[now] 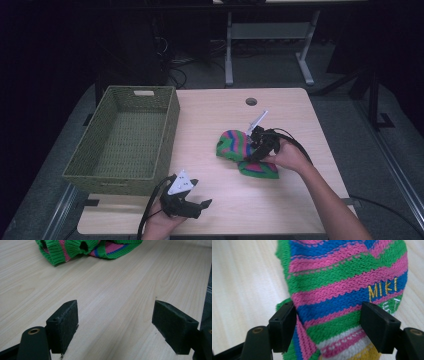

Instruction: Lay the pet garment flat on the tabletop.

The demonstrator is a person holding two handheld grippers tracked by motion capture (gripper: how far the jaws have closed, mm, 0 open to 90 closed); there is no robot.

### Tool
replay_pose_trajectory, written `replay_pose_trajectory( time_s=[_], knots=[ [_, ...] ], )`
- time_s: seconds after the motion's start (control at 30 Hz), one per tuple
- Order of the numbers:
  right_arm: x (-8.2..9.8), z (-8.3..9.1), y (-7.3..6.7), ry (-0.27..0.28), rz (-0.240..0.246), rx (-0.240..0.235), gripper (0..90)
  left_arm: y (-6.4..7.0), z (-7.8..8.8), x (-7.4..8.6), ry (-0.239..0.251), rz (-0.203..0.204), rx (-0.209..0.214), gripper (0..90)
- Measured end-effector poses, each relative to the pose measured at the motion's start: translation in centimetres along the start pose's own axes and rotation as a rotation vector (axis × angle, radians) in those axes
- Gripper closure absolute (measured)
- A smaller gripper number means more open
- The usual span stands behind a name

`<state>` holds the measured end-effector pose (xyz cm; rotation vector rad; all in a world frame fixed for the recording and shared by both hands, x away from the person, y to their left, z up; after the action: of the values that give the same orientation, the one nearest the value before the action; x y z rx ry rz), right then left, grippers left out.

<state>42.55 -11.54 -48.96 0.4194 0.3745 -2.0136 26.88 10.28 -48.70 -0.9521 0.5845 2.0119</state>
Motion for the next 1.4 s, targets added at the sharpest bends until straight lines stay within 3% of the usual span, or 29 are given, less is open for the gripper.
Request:
replay_pose_trajectory(
  time_s=[0.1,0.33,0.5,0.7,0.97,1.13,1.4],
  knots=[
    [0.0,-0.9,0.5,-0.042,-0.013,0.021,32.0,-0.1,0.0,0.1,-0.005,0.002,0.000,20.6],
    [0.2,-1.5,0.8,-0.072,-0.030,0.042,35.1,-0.1,0.3,0.0,0.001,0.000,-0.006,20.6],
    [0.5,-1.8,1.0,-0.027,-0.052,0.044,40.0,-0.3,0.4,0.1,0.010,0.013,-0.007,20.6],
    [0.4,-1.8,1.0,-0.025,-0.062,0.051,45.6,-0.2,0.4,0.0,0.008,0.003,-0.009,20.7],
    [-0.1,-1.8,1.2,-0.032,-0.095,0.049,65.5,-0.2,0.3,0.0,0.007,0.005,-0.004,20.7],
    [-0.3,-1.8,1.3,-0.032,-0.128,0.035,70.4,-0.2,0.4,0.0,0.006,-0.001,-0.008,20.7],
    [-0.6,-0.3,1.4,0.036,-0.187,-0.005,74.0,-0.5,0.7,0.0,0.020,0.012,-0.017,20.7]
  ],
)
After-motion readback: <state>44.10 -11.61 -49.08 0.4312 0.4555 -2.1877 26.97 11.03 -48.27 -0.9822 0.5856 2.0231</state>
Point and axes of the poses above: each handheld gripper's, and its own axes: z roughly backward along the jaws, x roughly out of its underside, y roughly to its right, the point moved 7 cm from there along -z, roughly forward along the jaws
